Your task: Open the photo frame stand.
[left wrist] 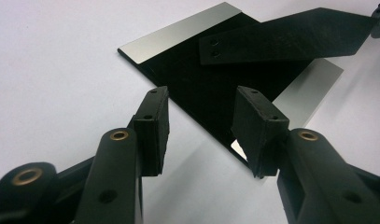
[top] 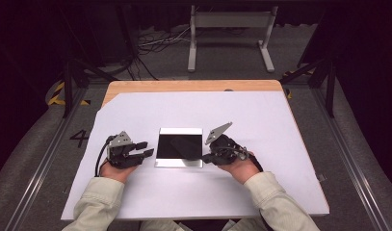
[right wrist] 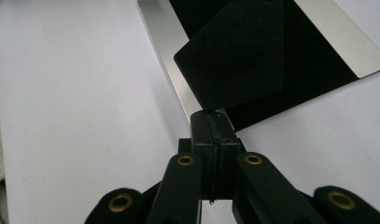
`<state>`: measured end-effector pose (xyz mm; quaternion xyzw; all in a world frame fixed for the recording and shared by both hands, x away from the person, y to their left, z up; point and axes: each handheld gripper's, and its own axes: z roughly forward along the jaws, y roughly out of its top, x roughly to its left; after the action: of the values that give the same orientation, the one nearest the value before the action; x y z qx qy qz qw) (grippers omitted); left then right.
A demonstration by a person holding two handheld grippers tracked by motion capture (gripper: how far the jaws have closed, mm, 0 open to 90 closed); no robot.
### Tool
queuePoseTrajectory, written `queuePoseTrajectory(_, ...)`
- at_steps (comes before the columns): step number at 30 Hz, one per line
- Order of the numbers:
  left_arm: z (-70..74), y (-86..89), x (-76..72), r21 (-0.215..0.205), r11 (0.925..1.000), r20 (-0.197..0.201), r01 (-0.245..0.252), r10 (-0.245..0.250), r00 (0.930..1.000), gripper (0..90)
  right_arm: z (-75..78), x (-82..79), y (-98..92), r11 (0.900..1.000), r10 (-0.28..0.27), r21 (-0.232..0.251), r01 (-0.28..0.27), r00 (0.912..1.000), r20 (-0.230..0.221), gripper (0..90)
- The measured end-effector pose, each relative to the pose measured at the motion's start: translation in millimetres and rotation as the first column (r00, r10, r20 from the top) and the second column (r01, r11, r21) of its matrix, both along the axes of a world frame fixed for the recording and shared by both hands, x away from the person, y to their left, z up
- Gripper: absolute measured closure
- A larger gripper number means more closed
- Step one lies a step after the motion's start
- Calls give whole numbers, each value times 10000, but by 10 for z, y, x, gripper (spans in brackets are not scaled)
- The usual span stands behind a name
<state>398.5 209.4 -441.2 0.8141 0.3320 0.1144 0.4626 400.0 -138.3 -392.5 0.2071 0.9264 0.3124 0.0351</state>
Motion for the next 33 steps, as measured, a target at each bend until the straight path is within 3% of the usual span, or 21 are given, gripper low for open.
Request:
queuePoseTrajectory(10, -6, -6, -4, -30, 10000, -91, -27, 26, 10000, 563, 51, -14, -34, 9936, -243, 1112, 192, 9987, 444, 899)
queuePoseTrajectory(20, -11, -10, -2, -44, 10000, -81, 34, -35, 10000, 561, 86, 27, -54, 9748, -428, 2214, 277, 9971, 636, 899)
queuePoseTrajectory(33, -29, -36, 13, 35, 9997, -191, 248, -247, 9995, 558, 82, 91, -45, 9542, -759, 2939, 566, 9956, 549, 898)
